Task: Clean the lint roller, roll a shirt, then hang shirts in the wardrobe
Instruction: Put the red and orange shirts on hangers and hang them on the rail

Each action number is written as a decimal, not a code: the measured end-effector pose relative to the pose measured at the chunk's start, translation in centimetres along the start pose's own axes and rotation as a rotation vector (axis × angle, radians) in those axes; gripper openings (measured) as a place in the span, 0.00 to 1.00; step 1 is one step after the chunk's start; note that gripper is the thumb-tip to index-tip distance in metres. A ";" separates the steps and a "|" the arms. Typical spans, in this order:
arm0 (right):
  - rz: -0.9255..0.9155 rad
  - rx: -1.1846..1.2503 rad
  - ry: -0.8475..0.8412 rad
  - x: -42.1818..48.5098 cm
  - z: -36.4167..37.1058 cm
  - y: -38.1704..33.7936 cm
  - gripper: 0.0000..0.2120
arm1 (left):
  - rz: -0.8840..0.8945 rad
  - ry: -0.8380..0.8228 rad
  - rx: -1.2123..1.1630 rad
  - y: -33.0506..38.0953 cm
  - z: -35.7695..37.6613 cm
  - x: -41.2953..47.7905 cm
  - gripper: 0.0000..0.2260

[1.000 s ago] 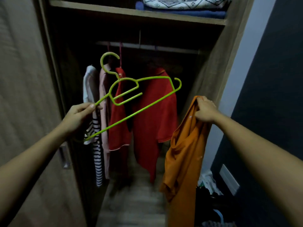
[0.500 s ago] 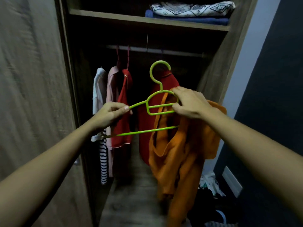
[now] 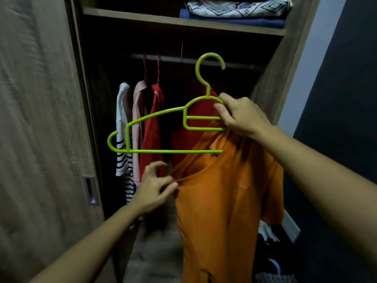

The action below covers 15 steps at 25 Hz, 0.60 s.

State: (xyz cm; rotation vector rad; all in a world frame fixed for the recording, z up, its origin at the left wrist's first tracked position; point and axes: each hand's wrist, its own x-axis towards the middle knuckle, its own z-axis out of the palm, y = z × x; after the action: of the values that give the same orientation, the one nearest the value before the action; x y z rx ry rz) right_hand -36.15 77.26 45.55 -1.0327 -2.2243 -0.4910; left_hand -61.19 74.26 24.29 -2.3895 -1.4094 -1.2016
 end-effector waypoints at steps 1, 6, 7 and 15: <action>-0.004 0.011 -0.031 -0.5 -0.2 0.8 0.13 | -0.081 -0.023 -0.063 -1.9 -0.9 -0.5 0.28; -0.006 -0.249 -0.390 -4.4 2.1 2.5 0.15 | -0.132 -0.187 -0.031 -5.8 -6.0 1.0 0.34; -0.007 -0.255 -0.406 -4.8 3.1 1.9 0.15 | -0.120 -0.153 -0.061 -4.5 -6.3 2.0 0.31; 0.184 0.243 -0.292 -6.0 4.3 1.8 0.13 | -0.083 -0.240 -0.213 0.4 -8.4 5.6 0.21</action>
State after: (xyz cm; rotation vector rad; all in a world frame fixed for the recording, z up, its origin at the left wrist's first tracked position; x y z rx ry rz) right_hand -33.44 77.57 38.48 -1.2233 -2.3358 0.0141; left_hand -64.29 74.03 33.93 -2.7246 -1.5307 -1.1692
